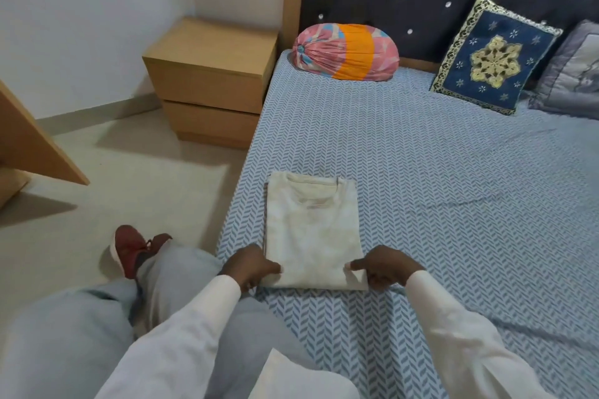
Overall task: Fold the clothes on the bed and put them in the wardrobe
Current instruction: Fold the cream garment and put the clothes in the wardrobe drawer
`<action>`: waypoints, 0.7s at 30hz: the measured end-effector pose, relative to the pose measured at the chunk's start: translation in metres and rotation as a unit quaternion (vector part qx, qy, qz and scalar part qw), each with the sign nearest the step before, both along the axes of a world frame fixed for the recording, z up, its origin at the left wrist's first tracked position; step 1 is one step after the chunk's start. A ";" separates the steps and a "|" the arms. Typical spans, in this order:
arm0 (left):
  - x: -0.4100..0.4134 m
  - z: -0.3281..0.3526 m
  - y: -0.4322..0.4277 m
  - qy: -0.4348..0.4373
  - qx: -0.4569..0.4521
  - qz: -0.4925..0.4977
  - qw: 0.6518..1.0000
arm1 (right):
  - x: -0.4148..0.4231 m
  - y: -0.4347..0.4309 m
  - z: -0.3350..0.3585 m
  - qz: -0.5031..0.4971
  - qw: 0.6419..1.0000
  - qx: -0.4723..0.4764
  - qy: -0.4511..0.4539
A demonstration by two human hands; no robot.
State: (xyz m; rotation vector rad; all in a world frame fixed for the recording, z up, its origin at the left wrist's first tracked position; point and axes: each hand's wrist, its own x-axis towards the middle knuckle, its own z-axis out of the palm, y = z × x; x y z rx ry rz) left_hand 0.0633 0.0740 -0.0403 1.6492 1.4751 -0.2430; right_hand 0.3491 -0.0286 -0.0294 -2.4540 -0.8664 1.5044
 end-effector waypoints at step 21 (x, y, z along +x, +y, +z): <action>-0.005 0.002 0.065 -0.021 0.118 0.070 0.990 | 0.004 0.037 -0.008 -0.047 0.977 0.188 -0.091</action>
